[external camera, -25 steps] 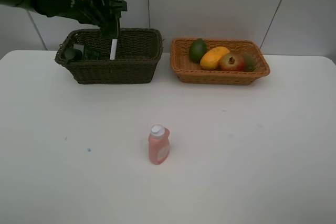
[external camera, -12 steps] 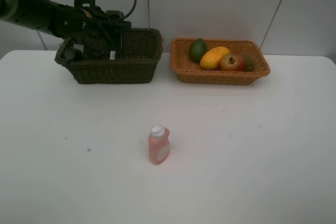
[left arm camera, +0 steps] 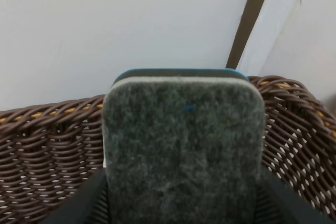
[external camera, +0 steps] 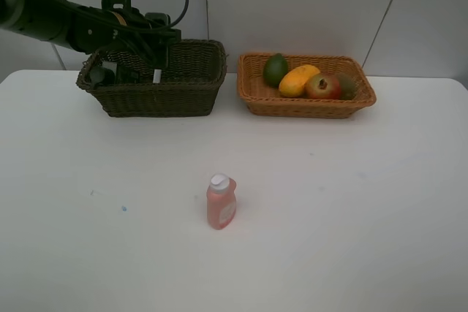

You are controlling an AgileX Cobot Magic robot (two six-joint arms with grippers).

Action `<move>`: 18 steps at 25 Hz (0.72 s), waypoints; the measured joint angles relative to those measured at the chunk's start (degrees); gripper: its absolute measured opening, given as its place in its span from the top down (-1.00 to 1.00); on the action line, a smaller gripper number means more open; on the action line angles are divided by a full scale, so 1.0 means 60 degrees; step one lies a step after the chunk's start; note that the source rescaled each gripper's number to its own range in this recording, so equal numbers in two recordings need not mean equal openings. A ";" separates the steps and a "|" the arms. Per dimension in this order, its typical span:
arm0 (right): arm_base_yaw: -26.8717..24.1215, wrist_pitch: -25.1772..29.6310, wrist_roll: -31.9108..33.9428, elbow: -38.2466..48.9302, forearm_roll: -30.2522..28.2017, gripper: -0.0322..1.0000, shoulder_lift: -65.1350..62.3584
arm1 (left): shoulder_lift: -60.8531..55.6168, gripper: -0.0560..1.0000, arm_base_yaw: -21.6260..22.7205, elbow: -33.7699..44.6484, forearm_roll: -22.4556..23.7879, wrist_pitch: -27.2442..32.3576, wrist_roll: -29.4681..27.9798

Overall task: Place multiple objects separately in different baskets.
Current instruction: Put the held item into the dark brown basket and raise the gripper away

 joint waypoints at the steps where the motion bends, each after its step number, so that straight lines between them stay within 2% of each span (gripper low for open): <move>1: 0.0000 0.0000 0.0000 0.0000 0.0000 -1.00 0.0000 | 0.0000 -0.28 0.0000 0.0000 0.0000 0.0000 0.0074; 4: 0.0000 0.0000 0.0000 0.0000 0.0000 -1.00 0.0000 | 0.0000 -0.81 0.0000 0.0000 0.0000 -0.0011 0.0269; 6: 0.0000 0.0000 0.0000 0.0000 0.0000 -1.00 0.0000 | 0.0000 -0.94 0.0000 0.0000 0.0000 -0.0011 0.0307; 18: 0.0000 0.0000 0.0000 0.0000 0.0000 -1.00 0.0000 | 0.0000 -0.99 0.0000 0.0000 -0.0002 -0.0195 0.0326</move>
